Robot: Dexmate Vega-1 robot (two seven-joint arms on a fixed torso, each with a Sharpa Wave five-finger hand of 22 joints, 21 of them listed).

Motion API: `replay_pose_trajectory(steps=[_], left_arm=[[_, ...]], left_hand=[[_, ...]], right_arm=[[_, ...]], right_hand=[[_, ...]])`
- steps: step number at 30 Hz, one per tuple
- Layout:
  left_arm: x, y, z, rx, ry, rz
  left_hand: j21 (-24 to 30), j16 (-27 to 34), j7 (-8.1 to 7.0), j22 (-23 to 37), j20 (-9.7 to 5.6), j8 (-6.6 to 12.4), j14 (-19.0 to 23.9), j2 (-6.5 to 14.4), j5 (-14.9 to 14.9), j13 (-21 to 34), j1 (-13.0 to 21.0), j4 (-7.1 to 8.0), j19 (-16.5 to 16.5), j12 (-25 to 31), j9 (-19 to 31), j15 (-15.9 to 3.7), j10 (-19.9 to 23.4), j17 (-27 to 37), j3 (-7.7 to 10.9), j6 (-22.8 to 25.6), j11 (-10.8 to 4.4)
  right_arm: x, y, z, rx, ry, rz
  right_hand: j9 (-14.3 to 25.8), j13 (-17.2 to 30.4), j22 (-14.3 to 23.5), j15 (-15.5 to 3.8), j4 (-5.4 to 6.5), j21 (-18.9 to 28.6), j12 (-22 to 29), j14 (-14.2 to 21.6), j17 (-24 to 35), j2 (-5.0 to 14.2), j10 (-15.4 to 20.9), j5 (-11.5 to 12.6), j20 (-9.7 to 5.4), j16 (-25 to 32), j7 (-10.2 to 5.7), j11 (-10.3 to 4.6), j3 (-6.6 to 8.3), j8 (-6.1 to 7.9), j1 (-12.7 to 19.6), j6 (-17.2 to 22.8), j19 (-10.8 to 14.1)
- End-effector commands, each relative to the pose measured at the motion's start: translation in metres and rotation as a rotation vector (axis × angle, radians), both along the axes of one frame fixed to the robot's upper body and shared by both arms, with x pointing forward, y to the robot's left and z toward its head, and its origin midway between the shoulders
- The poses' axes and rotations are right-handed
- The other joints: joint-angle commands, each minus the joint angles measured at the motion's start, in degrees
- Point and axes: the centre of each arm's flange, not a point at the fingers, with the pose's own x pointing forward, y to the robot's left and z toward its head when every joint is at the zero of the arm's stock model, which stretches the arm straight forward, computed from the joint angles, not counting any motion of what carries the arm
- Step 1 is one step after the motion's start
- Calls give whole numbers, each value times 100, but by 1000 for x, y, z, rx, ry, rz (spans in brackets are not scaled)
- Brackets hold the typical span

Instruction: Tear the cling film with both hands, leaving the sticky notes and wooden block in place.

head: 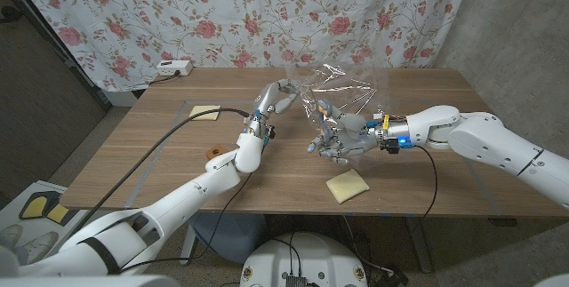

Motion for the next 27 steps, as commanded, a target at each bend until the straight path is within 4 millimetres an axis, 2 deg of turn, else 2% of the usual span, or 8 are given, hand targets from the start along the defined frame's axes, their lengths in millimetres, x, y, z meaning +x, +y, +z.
replay_pose_trajectory(steps=[1, 27], left_arm=[[-7, -4, -7, -24, 13, -53], [-16, -10, -16, -39, 129, -184]], left_hand=[[34, -50, -67, 14, -19, 26, 20, 21, 45, 16, -52, 7, -26, -28, 38, 2, 52, 11, 29, 8, -34], [140, -187, -105, 14, -24, 57, -17, 19, 86, 68, -91, 25, -133, -74, 145, -4, -12, 14, 39, -57, -30]], right_arm=[[3, 1, 1, -21, 8, -2], [7, 8, 14, -56, -63, -1]], right_hand=[[-8, -23, 14, -339, -27, -21, 29, -235, 3, 38, 944, -9, -252, -19, 736, -730, -2, 25, 28, -420, 86], [-13, -63, 18, -342, -29, -37, 99, -238, 2, 89, 911, -60, -251, -22, 730, -719, 0, 40, 128, -426, 81]])
